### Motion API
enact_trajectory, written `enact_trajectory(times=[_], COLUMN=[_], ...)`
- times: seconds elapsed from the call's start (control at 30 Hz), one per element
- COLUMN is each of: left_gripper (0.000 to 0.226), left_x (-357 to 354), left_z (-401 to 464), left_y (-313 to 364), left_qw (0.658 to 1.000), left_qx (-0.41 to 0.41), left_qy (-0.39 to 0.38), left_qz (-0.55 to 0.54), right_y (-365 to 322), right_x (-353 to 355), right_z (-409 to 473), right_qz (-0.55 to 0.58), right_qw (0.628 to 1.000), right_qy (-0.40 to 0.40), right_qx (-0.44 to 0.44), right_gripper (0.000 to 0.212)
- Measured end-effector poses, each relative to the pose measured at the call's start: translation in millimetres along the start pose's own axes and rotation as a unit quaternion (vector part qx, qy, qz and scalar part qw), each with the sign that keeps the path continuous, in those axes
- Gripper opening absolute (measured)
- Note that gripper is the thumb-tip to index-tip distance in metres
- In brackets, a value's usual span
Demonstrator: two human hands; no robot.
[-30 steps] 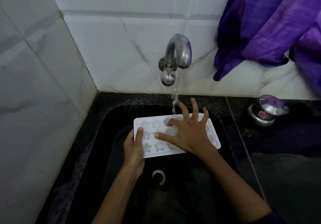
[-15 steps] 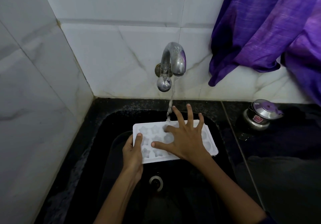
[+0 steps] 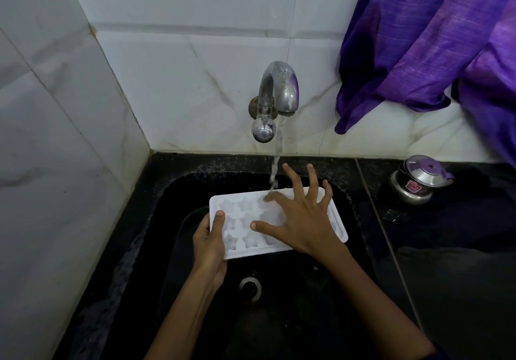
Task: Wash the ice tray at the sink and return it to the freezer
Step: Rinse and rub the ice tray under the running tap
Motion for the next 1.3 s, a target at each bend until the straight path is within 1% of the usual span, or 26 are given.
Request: enact_trajectory(times=[0.1,0.2,0.33,0.4,0.5,0.63,0.73,0.83,0.9,0.97,1.03,1.13,1.2,1.3], left_gripper=[0.015,0.017,0.02,0.021,0.017,0.012,0.017,0.019,0.016,0.015,0.02,0.028,0.028,0.026], left_x=[-1,-4,-2,0,0,-2,-2,-4,-6,-8,-9,-9,-10,-10], left_z=[1,1,4,6,7,11,12,12,14,18,20,22,22,22], left_y=[1,3,3,4,1,5,7,6,7,9,10,9,8,6], left_qw=[1.0,1.0,1.0,1.0,1.0,1.0,1.0,1.0,1.0,1.0,0.999,0.999,0.999,0.999], left_qx=[-0.002,-0.008,-0.011,-0.012,-0.009,-0.013,-0.02,-0.023,-0.019,-0.017,-0.018,-0.021,-0.023,-0.019], left_qy=[0.004,0.004,0.012,0.018,0.019,0.014,0.017,0.018,0.02,0.024,0.028,0.031,0.028,0.032], left_qz=[-0.001,0.0,0.005,0.005,0.003,-0.002,0.003,0.004,0.0,-0.004,-0.006,-0.005,-0.003,-0.005], right_y=[-1,-7,-11,-13,-12,-11,-12,-7,-5,-4,-4,-3,-1,2], right_x=[5,-11,-17,-17,-14,-19,-21,-17,-17,-23,-27,-20,-17,-22], right_z=[-9,-18,-23,-21,-16,-15,-13,-6,-3,-1,2,8,10,8], right_qz=[0.013,-0.01,-0.002,-0.011,-0.023,-0.03,-0.027,-0.029,-0.036,-0.041,-0.03,-0.014,-0.017,-0.028], right_qw=[1.0,0.996,0.996,0.996,0.998,0.998,0.997,0.998,0.996,0.993,0.99,0.992,0.992,0.987], right_qy=[-0.017,-0.083,-0.073,-0.062,-0.04,-0.044,-0.052,-0.057,-0.072,-0.111,-0.132,-0.117,-0.121,-0.16], right_qx=[0.002,0.028,0.049,0.059,0.051,0.044,0.048,0.03,0.023,0.028,0.036,0.032,0.026,0.019], right_gripper=[0.065,0.072,0.08,0.076,0.073,0.079,0.077,0.078,0.087,0.094,0.093,0.086,0.084,0.085])
Point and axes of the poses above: each hand's wrist, its own z-axis towards the middle knuckle, its own x-axis out of the back of the hand, y = z × x, the point moved 10 cm from there along z, towards the middle knuckle, and after that the axes turned 2 degrees about -y, right-handed, at the moved point
